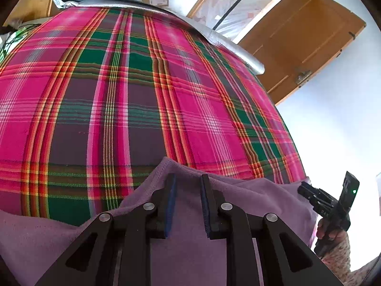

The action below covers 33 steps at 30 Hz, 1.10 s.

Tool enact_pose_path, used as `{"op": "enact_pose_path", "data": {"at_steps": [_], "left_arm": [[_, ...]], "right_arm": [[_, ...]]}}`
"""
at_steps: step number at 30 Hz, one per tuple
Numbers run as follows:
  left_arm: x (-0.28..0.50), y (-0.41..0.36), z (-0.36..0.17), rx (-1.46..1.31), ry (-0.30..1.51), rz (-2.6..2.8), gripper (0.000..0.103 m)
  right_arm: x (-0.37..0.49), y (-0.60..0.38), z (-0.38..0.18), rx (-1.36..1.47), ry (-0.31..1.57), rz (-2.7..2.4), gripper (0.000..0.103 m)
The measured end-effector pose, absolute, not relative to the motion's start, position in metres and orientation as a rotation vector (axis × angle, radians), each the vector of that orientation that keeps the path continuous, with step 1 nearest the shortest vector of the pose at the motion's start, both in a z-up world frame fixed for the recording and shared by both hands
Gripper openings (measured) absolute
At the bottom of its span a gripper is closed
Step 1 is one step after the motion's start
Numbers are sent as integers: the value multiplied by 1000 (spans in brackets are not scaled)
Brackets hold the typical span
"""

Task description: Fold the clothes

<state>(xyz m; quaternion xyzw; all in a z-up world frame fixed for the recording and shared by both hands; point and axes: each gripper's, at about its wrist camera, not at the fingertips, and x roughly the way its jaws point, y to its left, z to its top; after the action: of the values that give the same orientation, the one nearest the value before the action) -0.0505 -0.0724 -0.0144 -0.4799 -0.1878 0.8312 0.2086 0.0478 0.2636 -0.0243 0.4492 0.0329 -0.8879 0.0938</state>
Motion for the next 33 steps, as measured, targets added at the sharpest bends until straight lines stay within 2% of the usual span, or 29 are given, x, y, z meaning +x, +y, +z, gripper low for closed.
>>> {"op": "enact_pose_path", "data": {"at_steps": [5,11,14,15,18,22,28,31,33], "left_arm": [[-52,-72,-15,-1343,-529,2317,21],[-51,-71,-14,-1351,-533,2326,20],[-52,-70,-13,-1354,-534,2332,20],[-52,-70,-13,-1355,-534,2333,20],[-52,-70,-13,-1358,-539,2336,21],[-52,-70,-13,-1362,-541,2339,20],[-53,-70,-14,-1360,-550,2339,21],[-53,-70,-14,-1359,-555,2340,21],[-51,-70,-14,-1359,-561,2343,21]], "right_arm": [[43,250,-27,1301,261,-2616,40],[43,256,-28,1273,234,-2581,40],[44,255,-28,1256,233,-2560,28],[43,255,-27,1250,233,-2551,6],[47,257,-25,1236,209,-2564,2],[50,269,-19,1210,146,-2653,1],[47,263,-26,1235,190,-2668,3],[46,271,-24,1250,121,-2683,12],[48,279,-18,1246,77,-2723,13]]}}
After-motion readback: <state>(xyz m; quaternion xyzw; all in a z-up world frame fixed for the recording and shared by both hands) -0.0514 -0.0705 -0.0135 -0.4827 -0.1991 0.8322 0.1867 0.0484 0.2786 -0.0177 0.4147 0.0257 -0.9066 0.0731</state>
